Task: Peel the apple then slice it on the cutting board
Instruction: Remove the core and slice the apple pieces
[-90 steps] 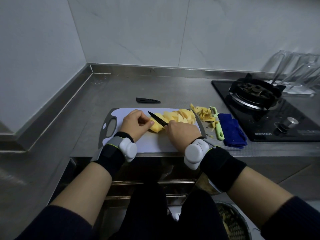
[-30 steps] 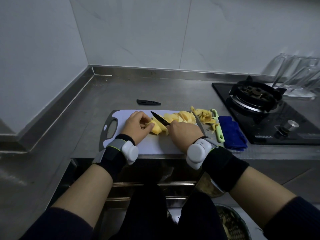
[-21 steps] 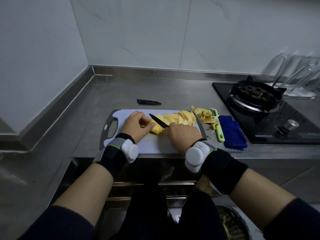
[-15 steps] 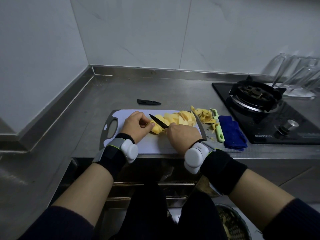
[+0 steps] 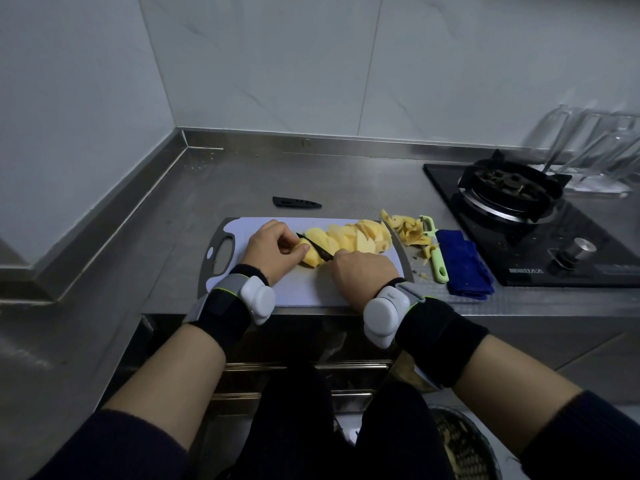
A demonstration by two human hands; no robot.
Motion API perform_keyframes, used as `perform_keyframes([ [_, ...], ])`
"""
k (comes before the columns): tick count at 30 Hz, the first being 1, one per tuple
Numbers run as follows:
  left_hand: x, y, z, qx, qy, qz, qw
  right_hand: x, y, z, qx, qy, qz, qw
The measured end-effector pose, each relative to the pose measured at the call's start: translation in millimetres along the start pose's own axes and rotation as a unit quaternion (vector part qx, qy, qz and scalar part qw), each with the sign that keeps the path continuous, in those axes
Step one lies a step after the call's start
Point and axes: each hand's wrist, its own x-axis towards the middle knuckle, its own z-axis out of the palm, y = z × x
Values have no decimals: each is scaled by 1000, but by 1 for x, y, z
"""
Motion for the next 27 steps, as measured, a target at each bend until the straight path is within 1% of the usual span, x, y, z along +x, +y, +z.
perform_keyframes([
  [5, 1, 1, -1, -3, 0, -1, 1000, 1, 1, 0, -7, -10, -8, 1000],
  [9, 1, 0, -1, 0, -4, 0, 1000, 9, -7, 2, -2, -42, -8, 999],
  [17, 1, 0, 0, -7, -9, 4, 1000, 8, 0, 10, -9, -28, -2, 1000],
  [22, 2, -2, 3, 11, -58, 54, 997, 18, 1, 10, -14, -61, -11, 998],
  [27, 5, -1, 6, 68, -99, 56, 991, 11, 11, 8, -1, -64, -2, 998],
])
